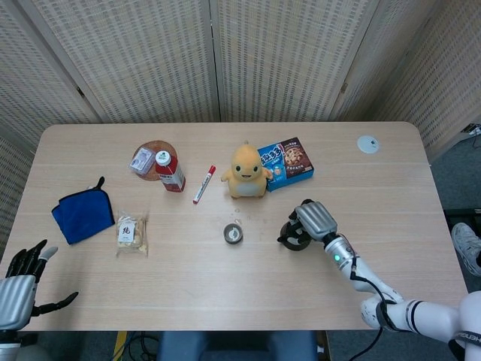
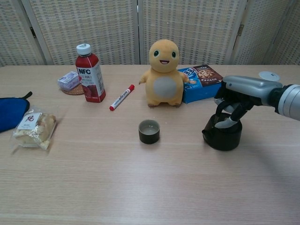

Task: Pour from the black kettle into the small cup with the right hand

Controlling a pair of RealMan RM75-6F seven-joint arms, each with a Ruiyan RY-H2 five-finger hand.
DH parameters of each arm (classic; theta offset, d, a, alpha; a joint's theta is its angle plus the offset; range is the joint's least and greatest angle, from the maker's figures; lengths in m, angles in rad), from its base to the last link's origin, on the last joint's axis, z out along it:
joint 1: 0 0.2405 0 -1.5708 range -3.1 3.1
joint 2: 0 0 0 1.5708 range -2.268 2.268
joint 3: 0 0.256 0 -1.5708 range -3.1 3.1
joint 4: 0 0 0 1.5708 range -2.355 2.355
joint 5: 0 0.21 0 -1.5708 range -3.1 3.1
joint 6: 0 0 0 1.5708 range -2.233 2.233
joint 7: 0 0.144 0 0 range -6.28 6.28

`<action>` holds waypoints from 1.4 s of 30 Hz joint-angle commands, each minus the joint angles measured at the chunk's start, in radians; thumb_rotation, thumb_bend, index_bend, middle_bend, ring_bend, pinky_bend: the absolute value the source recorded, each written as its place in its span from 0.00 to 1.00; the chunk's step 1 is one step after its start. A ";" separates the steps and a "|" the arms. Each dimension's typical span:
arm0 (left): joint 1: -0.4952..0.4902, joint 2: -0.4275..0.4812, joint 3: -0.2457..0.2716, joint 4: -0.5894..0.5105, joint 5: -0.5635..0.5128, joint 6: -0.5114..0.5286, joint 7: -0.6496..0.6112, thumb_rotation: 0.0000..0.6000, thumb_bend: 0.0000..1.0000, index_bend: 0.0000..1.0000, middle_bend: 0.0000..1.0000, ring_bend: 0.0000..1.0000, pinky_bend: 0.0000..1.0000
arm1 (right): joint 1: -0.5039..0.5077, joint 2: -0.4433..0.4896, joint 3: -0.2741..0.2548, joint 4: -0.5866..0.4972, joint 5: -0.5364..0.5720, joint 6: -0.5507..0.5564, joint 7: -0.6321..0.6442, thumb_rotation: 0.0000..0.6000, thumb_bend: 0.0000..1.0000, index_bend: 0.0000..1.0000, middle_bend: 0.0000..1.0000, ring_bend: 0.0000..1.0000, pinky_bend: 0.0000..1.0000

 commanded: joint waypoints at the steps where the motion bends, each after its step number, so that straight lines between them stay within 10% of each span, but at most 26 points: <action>1: -0.001 -0.001 0.000 0.000 0.000 -0.001 0.001 0.61 0.08 0.13 0.02 0.08 0.00 | -0.006 -0.006 0.000 0.010 -0.007 -0.003 0.004 0.91 0.12 0.87 1.00 0.93 0.28; 16: -0.001 -0.004 0.002 0.006 -0.004 0.003 -0.003 0.60 0.08 0.13 0.02 0.08 0.00 | -0.021 -0.021 0.018 0.018 -0.020 -0.001 -0.033 0.92 0.00 0.86 0.93 0.86 0.25; 31: -0.003 0.010 0.000 0.000 -0.003 0.011 -0.007 0.61 0.08 0.13 0.02 0.08 0.00 | -0.046 0.049 0.033 -0.112 0.004 0.028 -0.119 0.92 0.00 0.37 0.38 0.32 0.14; 42: -0.017 0.023 -0.010 -0.007 -0.006 0.001 -0.016 0.60 0.08 0.13 0.02 0.08 0.00 | -0.139 0.138 0.021 -0.235 -0.026 0.196 -0.194 0.98 0.00 0.36 0.35 0.29 0.14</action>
